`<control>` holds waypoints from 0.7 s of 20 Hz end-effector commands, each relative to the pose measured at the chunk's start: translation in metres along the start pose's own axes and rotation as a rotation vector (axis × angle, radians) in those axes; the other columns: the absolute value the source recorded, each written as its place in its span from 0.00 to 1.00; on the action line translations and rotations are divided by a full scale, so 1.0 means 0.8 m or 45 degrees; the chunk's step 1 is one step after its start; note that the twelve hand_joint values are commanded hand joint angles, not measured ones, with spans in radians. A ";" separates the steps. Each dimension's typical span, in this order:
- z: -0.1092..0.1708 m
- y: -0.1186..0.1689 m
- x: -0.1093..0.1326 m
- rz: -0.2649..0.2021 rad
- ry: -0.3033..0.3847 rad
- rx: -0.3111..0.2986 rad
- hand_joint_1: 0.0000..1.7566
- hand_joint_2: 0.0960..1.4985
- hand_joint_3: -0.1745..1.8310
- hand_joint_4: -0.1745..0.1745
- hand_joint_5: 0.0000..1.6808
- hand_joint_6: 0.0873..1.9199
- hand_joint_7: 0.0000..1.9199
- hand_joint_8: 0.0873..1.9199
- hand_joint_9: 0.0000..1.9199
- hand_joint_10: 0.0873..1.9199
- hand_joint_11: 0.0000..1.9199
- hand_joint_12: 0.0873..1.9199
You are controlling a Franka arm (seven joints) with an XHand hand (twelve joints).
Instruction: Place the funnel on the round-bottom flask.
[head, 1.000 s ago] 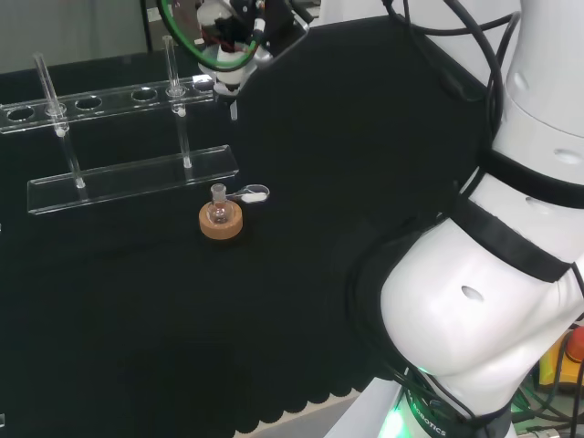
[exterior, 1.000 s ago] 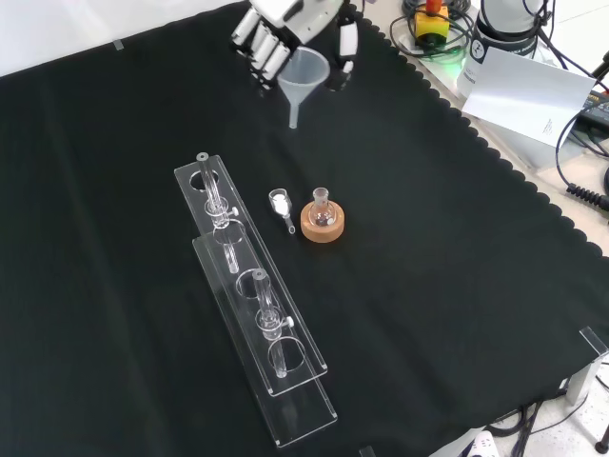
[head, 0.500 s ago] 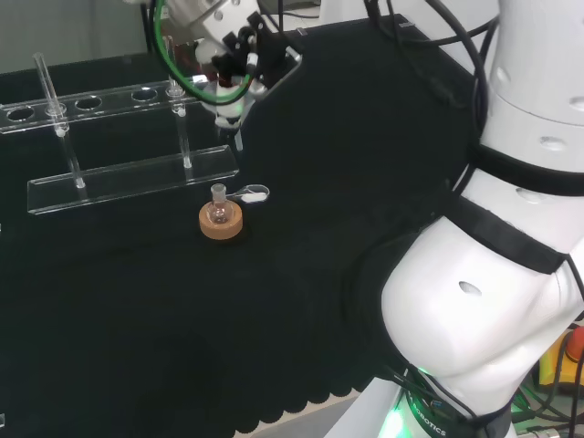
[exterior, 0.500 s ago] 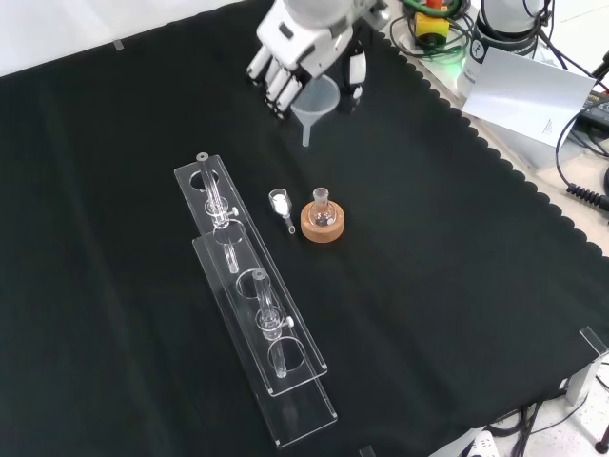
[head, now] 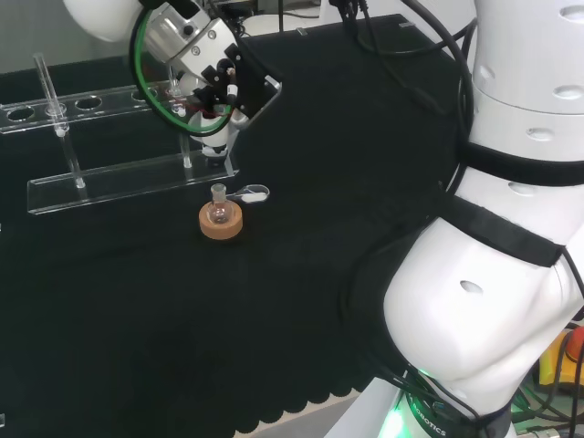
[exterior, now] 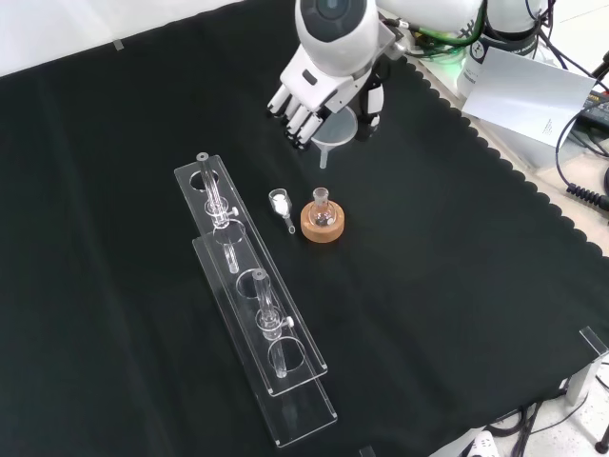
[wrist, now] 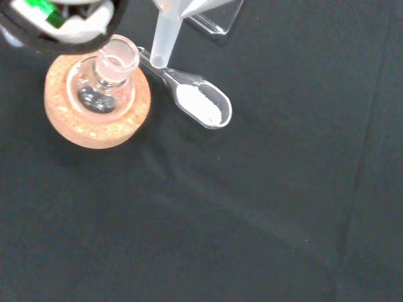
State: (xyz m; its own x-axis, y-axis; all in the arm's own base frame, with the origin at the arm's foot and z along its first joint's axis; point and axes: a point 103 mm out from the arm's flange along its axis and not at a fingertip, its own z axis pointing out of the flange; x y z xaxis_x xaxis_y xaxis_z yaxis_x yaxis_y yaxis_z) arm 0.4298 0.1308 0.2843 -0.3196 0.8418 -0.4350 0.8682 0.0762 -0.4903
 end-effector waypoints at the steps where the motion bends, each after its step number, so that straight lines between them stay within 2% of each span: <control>1: -0.002 -0.003 0.011 -0.006 0.001 -0.006 0.51 0.38 0.41 0.42 0.33 0.42 0.24 0.39 0.44 0.33 0.18 0.68; 14: 0.006 0.010 0.008 -0.019 0.046 -0.030 0.50 0.39 0.41 0.41 0.33 0.42 0.24 0.39 0.44 0.33 0.18 0.68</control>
State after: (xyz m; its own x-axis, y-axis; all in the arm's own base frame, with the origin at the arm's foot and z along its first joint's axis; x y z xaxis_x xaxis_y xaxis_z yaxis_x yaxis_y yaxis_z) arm 0.4294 0.1376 0.2779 -0.3175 0.8573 -0.4054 0.8719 0.0959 -0.4801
